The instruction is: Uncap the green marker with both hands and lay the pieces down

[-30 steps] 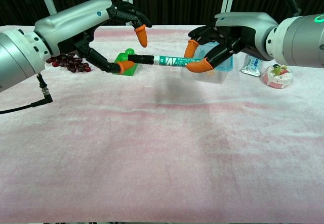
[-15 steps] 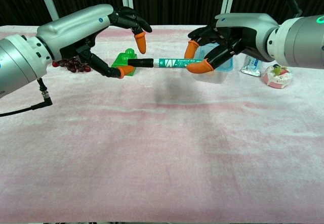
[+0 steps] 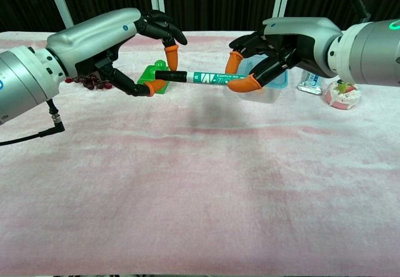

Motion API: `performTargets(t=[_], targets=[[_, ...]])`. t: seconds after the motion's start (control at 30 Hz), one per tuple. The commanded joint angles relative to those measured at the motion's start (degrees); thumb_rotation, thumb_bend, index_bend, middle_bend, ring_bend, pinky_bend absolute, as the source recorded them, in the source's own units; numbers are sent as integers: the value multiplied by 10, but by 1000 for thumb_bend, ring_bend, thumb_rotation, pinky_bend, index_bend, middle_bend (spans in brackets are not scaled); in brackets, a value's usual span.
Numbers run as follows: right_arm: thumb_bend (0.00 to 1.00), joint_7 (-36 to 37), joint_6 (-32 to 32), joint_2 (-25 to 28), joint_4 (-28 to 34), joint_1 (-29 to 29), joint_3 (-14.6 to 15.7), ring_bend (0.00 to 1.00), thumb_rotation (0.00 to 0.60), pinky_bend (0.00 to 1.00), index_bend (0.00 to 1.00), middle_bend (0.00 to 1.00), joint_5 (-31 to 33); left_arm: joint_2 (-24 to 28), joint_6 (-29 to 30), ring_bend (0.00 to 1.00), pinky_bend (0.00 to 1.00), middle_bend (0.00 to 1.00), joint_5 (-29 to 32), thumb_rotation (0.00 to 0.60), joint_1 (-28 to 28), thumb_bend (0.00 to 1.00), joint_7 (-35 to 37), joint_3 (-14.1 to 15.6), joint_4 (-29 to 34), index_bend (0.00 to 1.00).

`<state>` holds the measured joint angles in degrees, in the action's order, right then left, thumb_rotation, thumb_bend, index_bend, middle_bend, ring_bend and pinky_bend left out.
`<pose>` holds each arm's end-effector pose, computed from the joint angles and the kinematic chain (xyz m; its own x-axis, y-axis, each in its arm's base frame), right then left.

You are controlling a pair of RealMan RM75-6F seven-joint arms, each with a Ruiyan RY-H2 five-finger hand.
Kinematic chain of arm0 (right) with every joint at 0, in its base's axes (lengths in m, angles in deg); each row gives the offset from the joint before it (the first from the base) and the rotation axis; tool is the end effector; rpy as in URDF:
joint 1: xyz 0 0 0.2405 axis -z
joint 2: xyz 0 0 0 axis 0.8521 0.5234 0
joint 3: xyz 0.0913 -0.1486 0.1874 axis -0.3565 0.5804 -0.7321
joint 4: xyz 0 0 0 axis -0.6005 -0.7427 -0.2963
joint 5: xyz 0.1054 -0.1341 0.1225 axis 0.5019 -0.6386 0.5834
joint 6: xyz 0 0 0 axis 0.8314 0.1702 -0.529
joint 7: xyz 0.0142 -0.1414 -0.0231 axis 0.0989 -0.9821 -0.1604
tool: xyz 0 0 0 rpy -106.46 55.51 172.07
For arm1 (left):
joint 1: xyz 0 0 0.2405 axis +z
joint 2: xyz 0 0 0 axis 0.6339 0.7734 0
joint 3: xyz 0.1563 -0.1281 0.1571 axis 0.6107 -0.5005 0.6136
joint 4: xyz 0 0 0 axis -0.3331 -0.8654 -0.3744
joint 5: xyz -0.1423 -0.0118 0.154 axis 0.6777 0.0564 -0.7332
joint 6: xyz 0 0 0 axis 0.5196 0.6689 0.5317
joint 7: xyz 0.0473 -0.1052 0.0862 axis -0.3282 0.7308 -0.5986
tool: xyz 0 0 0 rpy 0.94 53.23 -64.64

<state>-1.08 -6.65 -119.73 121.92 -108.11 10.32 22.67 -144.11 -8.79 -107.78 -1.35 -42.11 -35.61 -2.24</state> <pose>-0.0740 -0.3183 0.0136 -0.1315 -0.6132 0.7789 -0.9676 -0.0915 -0.2353 -0.1015 0.3045 -0.0166 0.2466 0.1619 0.9555 0.7626 -0.6409 -0.0882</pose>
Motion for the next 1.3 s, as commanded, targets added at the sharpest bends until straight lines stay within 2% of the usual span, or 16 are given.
performTargets(t=[0.03,0.3,0.77,1.03,1.17,1.3], targets=[[361,1,0,1,0,0,1,23,600,152,790,0,0,-1,1,0,98,223,0,600,0,384,0,0,0,499],[361,3,3,3,0,0,3,23,600,152,790,0,0,-3,3,0,98,235,3,600,0,421,1,1,-2,524],[366,13,3,7,-7,4,5,23,600,153,790,0,1,1,12,0,98,245,2,600,3,423,-1,3,-10,538],[369,23,8,15,-12,14,7,23,600,152,791,0,-4,11,38,0,98,245,-3,600,18,423,4,6,-33,521],[371,32,6,21,-19,26,14,23,600,152,790,0,-7,23,61,0,98,245,0,600,39,423,22,13,-49,521],[371,48,-3,17,-33,39,28,23,600,152,791,0,-14,32,73,0,98,244,1,600,65,423,57,36,-77,521]])
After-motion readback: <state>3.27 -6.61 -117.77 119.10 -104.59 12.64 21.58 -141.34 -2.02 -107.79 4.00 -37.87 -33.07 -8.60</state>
